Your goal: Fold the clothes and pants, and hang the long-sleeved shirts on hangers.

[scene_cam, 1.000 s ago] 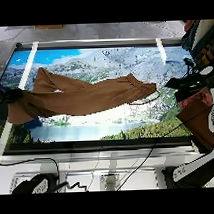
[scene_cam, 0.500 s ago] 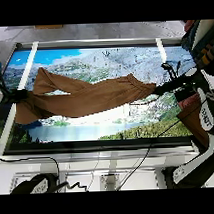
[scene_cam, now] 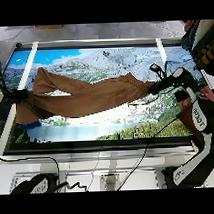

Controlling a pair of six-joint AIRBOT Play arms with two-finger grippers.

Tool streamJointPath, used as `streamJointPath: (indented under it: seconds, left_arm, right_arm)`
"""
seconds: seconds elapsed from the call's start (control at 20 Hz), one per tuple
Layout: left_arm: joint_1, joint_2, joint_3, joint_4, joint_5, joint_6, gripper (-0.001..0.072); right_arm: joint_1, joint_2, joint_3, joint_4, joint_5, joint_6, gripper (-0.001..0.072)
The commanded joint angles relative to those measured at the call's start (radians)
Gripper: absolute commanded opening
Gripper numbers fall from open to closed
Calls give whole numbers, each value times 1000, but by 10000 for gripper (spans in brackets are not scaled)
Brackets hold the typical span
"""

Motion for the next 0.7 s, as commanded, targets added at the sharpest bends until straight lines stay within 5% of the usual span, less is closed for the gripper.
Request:
streamJointPath:
  seconds: [0.0,0.2,0.45,0.65]
  left_arm:
    - [1,-2,0,0,3,0,26]
    - [1,4,2,0,68,0,26]
    - [2,82,37,31,92,70,24]
    - [37,152,68,45,92,125,22]
  right_arm:
    - [27,-7,2,-66,-18,126,27]
    - [24,66,67,-52,59,359,26]
    - [24,281,171,-41,364,468,25]
    - [24,429,187,14,455,590,23]
